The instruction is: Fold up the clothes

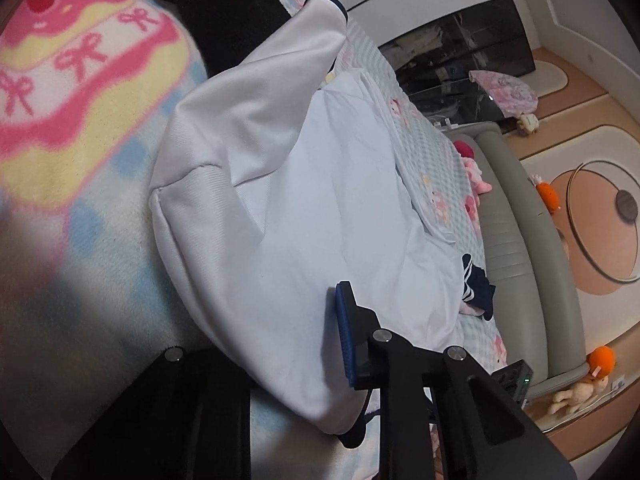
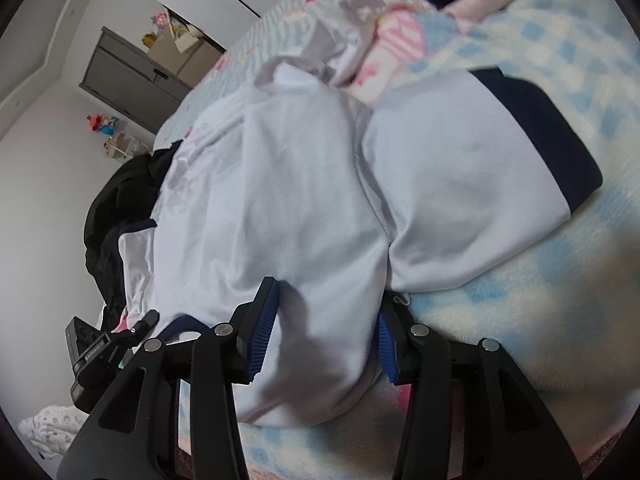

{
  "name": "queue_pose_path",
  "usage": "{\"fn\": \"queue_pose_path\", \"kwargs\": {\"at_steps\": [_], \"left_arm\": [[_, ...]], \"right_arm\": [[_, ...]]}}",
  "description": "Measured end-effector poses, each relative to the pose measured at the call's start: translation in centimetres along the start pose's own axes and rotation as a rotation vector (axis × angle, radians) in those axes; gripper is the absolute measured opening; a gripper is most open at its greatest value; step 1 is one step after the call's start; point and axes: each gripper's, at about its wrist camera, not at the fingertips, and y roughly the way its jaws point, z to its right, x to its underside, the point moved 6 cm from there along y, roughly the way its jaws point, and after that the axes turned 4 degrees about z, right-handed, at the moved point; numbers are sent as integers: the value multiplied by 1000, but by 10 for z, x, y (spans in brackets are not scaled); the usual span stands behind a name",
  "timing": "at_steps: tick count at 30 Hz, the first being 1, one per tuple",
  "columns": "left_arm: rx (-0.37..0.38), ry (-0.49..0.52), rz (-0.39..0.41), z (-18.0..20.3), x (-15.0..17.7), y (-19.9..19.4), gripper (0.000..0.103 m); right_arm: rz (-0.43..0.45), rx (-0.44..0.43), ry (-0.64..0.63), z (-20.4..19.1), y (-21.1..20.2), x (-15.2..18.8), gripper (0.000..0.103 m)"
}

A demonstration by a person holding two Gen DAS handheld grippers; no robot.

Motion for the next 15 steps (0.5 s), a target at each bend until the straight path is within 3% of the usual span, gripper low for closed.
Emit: {"fn": "queue_pose_path", "kwargs": {"at_steps": [3, 5, 10, 11, 14, 15], "left_arm": [[24, -15, 20, 1, -2, -3, 21], [33, -17, 35, 2, -4, -6, 22], [-13, 5, 49, 0, -2, 3, 41], [-17, 14, 49, 1, -2, 5, 43], [-19, 41, 49, 6, -4, 8, 54], [-25, 48, 51, 7, -5, 8, 54]], "right_arm": [[39, -25, -33, -9, -5, -4, 37], [19, -29, -9, -5, 0, -6, 37], [-11, -25, 44, 7, 17, -8, 42], [-16, -29, 41, 5, 18, -9, 48], [-35, -83, 14, -9, 25, -11, 89], [-40, -58, -17, -15, 27, -11, 95]]}}
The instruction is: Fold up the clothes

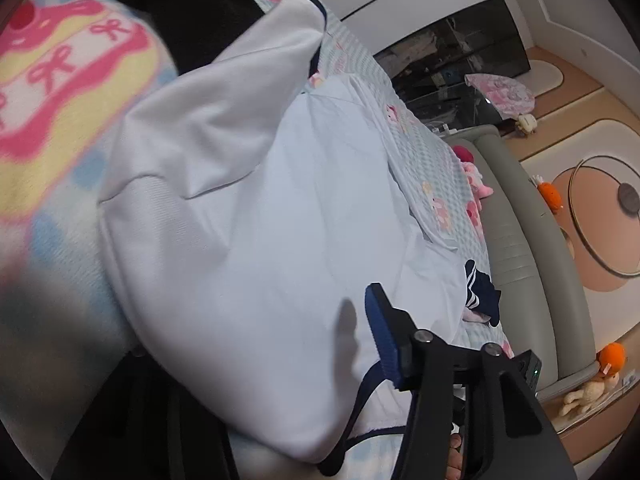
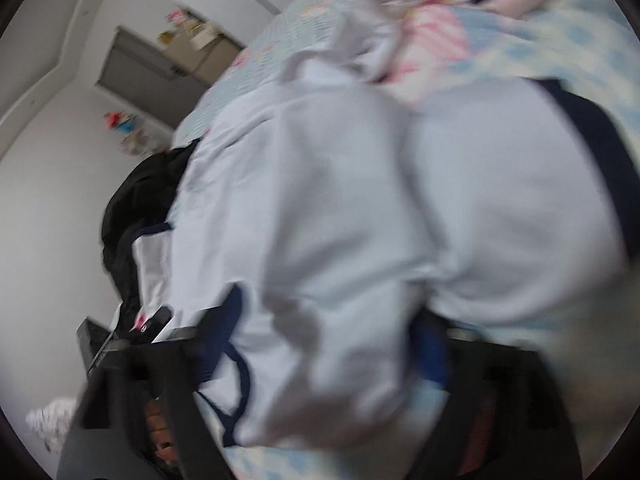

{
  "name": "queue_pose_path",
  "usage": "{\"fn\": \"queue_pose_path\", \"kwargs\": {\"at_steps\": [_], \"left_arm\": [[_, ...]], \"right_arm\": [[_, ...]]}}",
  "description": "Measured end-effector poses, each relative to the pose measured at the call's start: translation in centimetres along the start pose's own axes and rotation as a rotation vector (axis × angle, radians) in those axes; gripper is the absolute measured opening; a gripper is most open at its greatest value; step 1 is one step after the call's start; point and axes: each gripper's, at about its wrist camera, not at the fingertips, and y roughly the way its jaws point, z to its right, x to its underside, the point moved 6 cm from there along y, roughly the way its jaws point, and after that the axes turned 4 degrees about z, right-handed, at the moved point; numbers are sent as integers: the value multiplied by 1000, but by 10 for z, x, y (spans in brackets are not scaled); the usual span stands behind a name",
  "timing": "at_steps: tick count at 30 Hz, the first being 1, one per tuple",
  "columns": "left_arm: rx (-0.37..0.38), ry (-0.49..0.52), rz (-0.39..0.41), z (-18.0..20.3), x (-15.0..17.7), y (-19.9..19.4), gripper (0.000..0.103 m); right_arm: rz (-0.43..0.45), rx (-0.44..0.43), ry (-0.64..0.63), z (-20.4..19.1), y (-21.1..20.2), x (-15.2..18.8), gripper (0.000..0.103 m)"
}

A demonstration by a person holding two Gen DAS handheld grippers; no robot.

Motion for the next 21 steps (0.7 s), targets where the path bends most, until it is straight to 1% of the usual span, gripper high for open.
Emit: {"fn": "queue_pose_path", "kwargs": {"at_steps": [1, 2, 3, 4, 5, 6, 7, 8, 10, 12, 14, 16, 17, 18, 19, 20, 21], "left_arm": [[-12, 19, 0, 1, -1, 0, 51], [-32, 54, -1, 3, -2, -1, 47], [-51, 88, -2, 5, -4, -1, 31], [-63, 125, -3, 8, -5, -3, 25], [-44, 147, -6, 11, -6, -5, 21], [-2, 148, -12, 15, -8, -8, 21], [29, 138, -22, 16, -10, -8, 21], [43, 117, -36, 13, -10, -5, 21], [60, 74, -70, 6, -10, 3, 31], [42, 40, -118, -6, -7, 16, 36], [51, 47, -141, -9, -7, 21, 37], [68, 38, -148, -10, -8, 21, 42], [75, 35, -140, -9, -8, 20, 42], [78, 36, -129, -7, -7, 18, 40], [73, 42, -116, -6, -5, 17, 31], [54, 59, -104, -3, -5, 15, 25], [35, 89, -93, 1, -5, 12, 18]], "right_arm": [[-6, 25, -29, -6, 3, 0, 94], [-6, 56, -60, -10, 5, 0, 85], [14, 106, -97, -12, 3, 0, 64], [33, 145, -130, -14, 0, 0, 58], [49, 144, -147, -16, -5, 0, 47], [66, 135, -145, -15, -11, -2, 38], [75, 114, -133, -15, -15, -4, 36], [80, 96, -118, -13, -18, -6, 35], [52, 80, -60, 0, -9, -7, 36], [29, 60, -3, 12, -1, -8, 49], [32, 10, 48, 20, 5, -8, 53], [14, -8, 57, 19, 6, -11, 59], [-2, -12, 54, 17, 7, -11, 67], [-22, -13, 37, 13, 9, -11, 74], [-43, -13, 20, 9, 10, -11, 76], [-57, -5, 1, 5, 11, -11, 77], [-51, 33, -23, 4, 9, -12, 67]]}}
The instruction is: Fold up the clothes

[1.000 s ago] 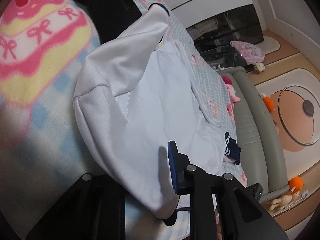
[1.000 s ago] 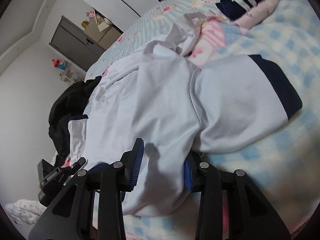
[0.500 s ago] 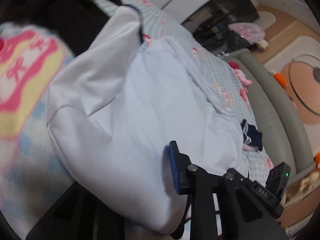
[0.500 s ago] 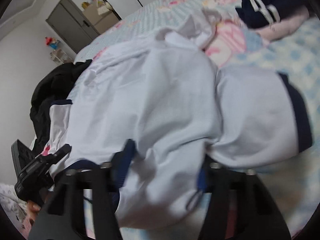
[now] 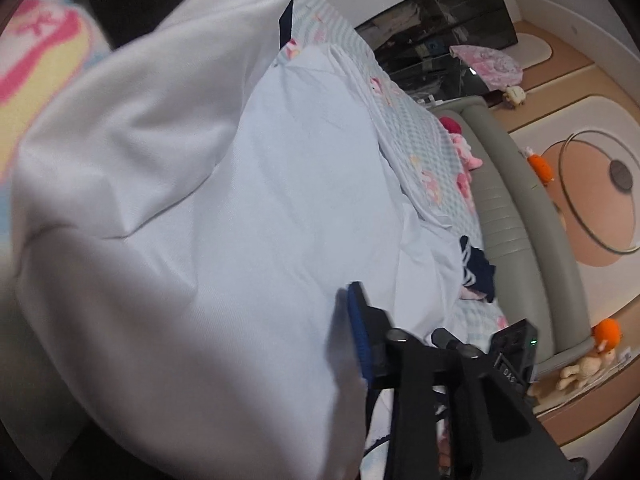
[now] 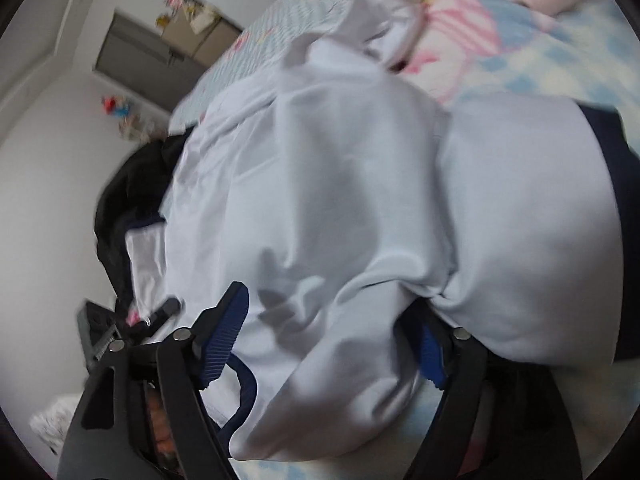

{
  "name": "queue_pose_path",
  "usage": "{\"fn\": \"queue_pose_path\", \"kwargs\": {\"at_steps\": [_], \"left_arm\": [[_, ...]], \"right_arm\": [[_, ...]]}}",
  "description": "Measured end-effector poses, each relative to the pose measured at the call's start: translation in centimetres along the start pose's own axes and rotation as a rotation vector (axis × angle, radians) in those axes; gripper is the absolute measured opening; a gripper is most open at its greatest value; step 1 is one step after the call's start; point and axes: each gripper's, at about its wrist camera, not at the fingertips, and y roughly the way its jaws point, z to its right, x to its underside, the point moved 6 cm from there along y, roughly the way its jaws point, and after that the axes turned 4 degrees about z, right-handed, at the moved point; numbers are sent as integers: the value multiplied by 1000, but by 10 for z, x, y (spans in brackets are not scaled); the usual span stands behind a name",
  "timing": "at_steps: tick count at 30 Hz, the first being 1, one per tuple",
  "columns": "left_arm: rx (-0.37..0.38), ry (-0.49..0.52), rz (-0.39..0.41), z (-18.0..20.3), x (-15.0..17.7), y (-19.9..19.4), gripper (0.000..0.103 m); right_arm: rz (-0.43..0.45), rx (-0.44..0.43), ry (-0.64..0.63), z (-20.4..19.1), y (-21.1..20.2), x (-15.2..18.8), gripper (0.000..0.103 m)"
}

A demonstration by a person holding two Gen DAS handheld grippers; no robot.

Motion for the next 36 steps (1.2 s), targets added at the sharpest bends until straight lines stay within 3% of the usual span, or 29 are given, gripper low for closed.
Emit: {"fn": "queue_pose_path", "kwargs": {"at_steps": [3, 6, 10, 13, 19, 24, 27, 29, 31, 33, 36], "left_arm": [[-27, 99, 29, 19, -5, -13, 8], [-31, 178, 61, 41, -12, -33, 6], [-40, 279, 91, 79, -20, -61, 6], [-17, 325, 112, 97, -15, -85, 5], [14, 272, 101, 95, 0, -117, 5], [-42, 205, -21, 63, 28, -95, 5], [-123, 252, -105, 46, 33, -63, 5], [-165, 255, -173, 42, 10, -35, 4], [-162, 257, -164, 57, -35, -18, 2], [-161, 319, -69, 105, -108, -19, 2], [-121, 420, 109, 203, -216, -49, 2]], "right_arm": [[40, 78, -60, -5, -11, -3, 35], [117, 116, -127, -15, -30, -10, 18], [223, 232, -345, -54, -62, -19, 11], [281, 206, -396, -75, -92, -19, 9], [296, 97, -261, -66, -127, -5, 9], [191, 66, -125, -26, -117, 21, 9], [108, 95, -67, -6, -92, 25, 9], [70, 127, -70, -1, -76, 16, 9], [14, 128, -111, -12, -59, -23, 7], [33, 116, -142, -35, -56, -88, 7], [219, 58, -192, -108, -108, -198, 7]]}}
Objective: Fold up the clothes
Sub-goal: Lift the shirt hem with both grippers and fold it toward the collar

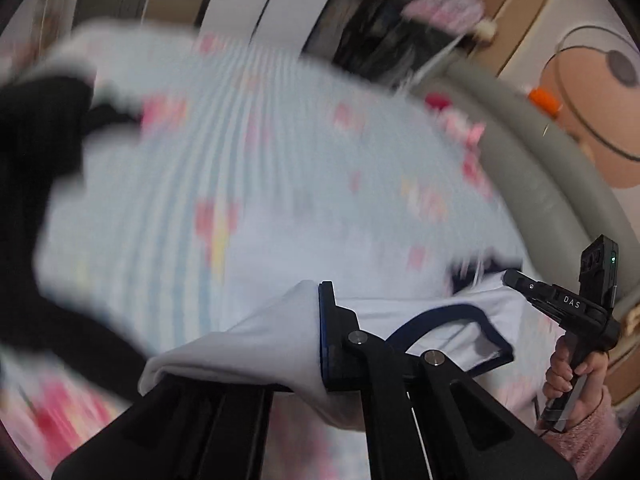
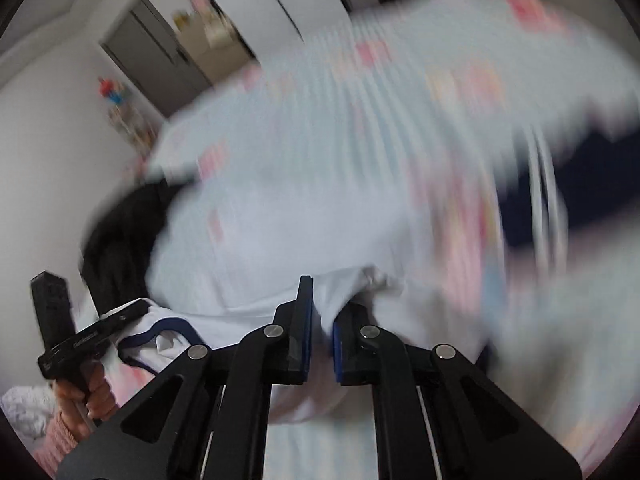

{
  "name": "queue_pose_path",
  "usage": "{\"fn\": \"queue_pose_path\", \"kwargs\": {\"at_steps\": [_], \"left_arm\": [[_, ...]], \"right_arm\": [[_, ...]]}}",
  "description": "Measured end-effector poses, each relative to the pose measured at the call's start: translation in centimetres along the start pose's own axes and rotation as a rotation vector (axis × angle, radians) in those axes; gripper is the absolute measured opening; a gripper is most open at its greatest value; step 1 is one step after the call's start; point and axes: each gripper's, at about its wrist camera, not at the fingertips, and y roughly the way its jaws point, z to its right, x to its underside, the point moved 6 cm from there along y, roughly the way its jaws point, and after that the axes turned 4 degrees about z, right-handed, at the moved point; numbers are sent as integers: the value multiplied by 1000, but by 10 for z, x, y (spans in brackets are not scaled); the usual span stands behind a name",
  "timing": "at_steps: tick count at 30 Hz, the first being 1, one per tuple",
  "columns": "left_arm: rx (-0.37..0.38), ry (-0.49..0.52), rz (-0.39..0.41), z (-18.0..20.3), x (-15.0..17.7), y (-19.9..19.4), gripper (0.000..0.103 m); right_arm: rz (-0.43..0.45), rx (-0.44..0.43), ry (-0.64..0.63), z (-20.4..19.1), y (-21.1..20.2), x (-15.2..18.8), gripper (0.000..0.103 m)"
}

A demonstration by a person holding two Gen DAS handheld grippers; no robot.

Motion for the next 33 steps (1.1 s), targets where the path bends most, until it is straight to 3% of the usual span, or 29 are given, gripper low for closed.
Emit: {"fn": "queue_pose_path", "kwargs": {"at_steps": [2, 3, 5, 8, 10, 13, 16, 22, 25, 28, 33], "left_arm": [[35, 42, 139, 37, -86, -39, 2], [47, 66, 200, 53, -114, -62, 2], [50, 117, 268, 73, -140, -97, 2], [54, 185, 363, 101, -172, -145, 2], [58, 191, 390, 103, -162, -162, 2], [72, 135, 340, 83, -113, -161, 2], [74, 52, 238, 47, -47, -131, 3], [-65, -109, -127, -50, 145, -17, 3], [-140, -172, -258, -87, 215, 25, 3], [-117, -264, -280, -103, 246, 33, 3], [-81, -270, -257, -99, 245, 29, 3]], "right_arm": [[128, -30, -25, -32, -20, -87, 7], [196, -47, -40, -48, -34, -127, 7], [343, -95, -98, -83, -82, -174, 7], [448, -140, -162, -117, -131, -202, 7], [470, -166, -187, -128, -146, -201, 7], [429, -195, -172, -120, -138, -165, 7], [308, -219, -90, -91, -105, -105, 7], [11, -116, 95, 3, 4, 70, 8], [-158, -41, 166, 47, 62, 143, 8], [-213, 9, 186, 69, 82, 180, 8], [-170, 37, 109, 66, 77, 175, 8]]}}
